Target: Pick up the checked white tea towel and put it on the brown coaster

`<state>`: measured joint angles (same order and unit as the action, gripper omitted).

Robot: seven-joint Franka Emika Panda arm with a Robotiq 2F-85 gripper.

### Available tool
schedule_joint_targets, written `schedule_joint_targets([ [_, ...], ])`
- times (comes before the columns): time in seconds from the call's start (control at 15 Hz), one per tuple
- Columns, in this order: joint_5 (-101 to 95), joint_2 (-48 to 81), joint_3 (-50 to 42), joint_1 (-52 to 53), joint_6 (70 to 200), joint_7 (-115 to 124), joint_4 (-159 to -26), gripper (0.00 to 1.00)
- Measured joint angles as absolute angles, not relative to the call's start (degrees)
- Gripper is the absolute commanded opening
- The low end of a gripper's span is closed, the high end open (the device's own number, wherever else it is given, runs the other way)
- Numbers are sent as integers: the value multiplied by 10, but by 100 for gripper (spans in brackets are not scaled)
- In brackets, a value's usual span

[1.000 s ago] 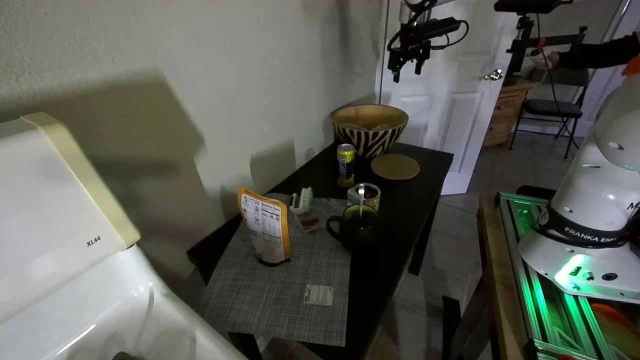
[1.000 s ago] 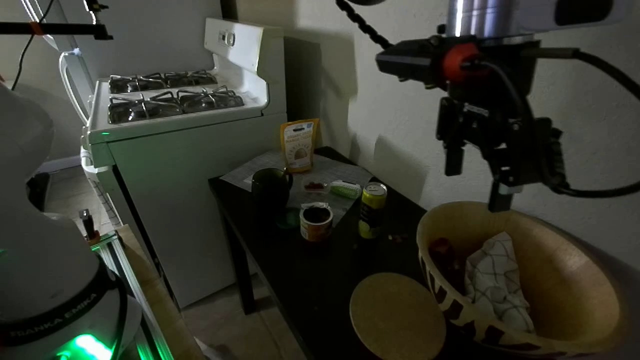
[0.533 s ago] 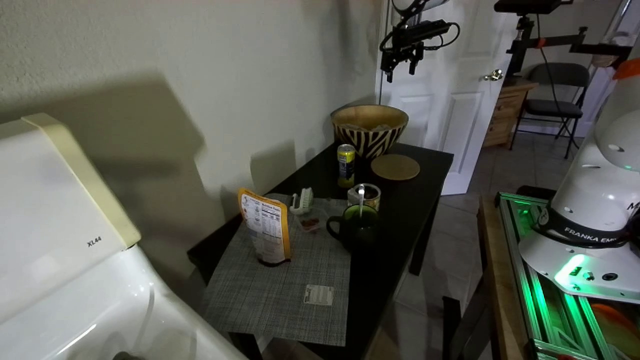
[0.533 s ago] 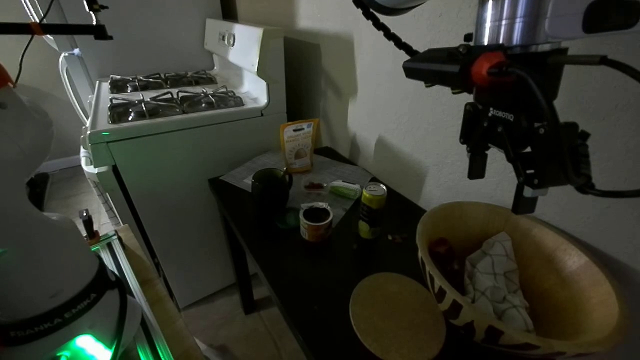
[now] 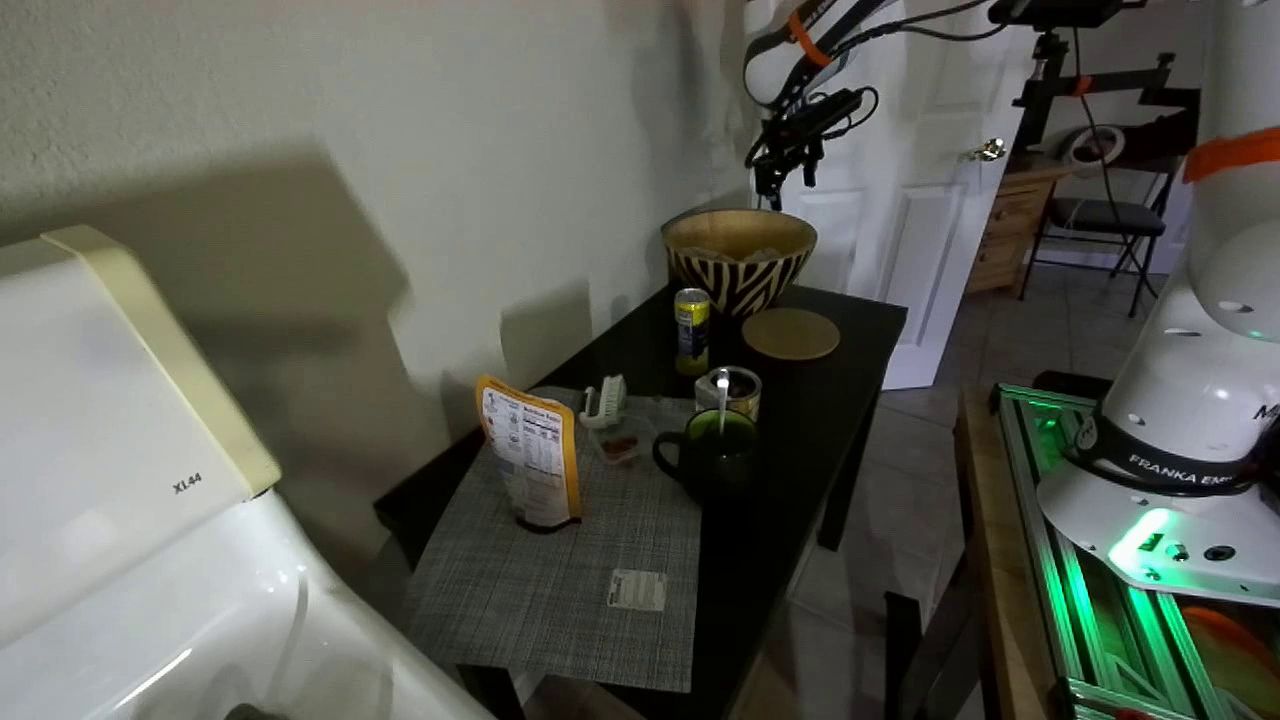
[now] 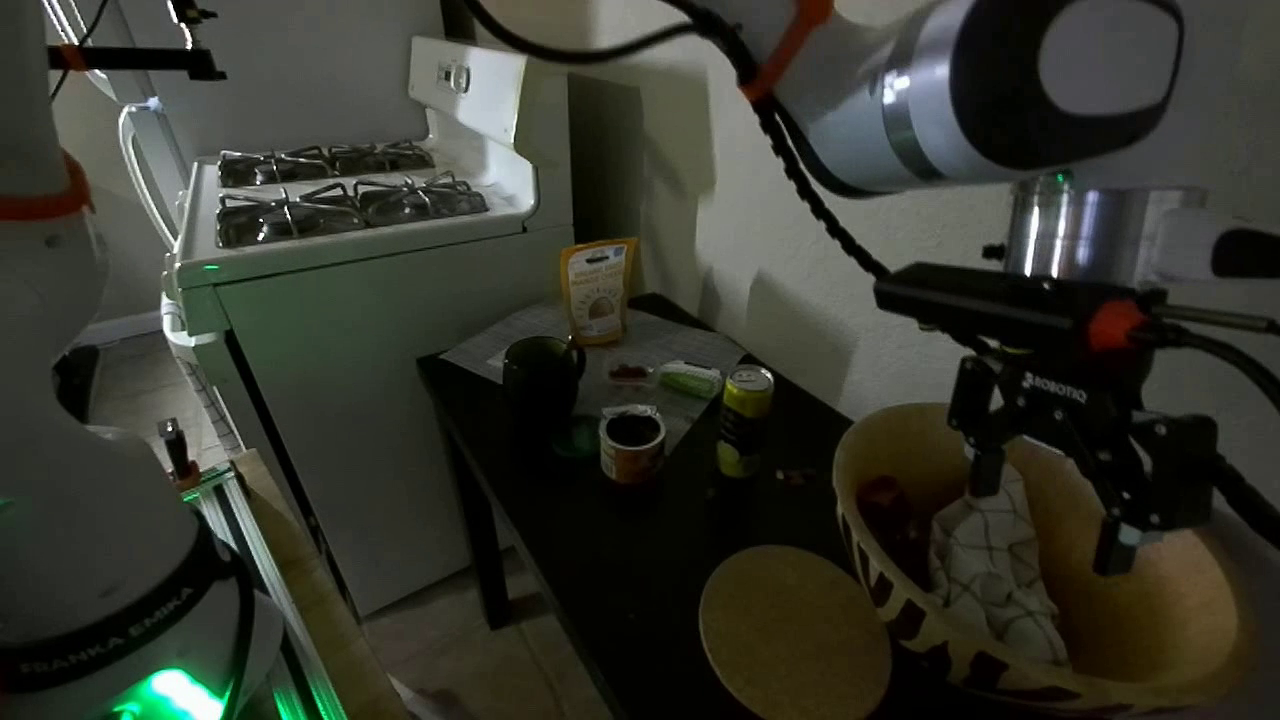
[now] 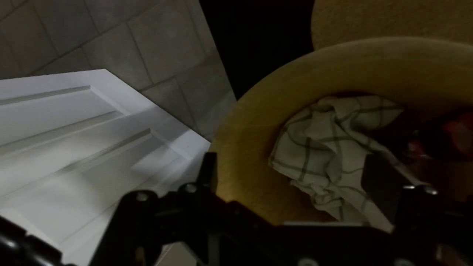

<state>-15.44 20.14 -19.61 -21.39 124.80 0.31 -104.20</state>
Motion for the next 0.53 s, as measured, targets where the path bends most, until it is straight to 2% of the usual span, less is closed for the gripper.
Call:
schedule_joint_targets([
  [0.33, -167, 352, -210, -217, 1221, 34, -890, 100],
  [0.53, -167, 379, -212, -217, 1209, 41, -853, 100],
])
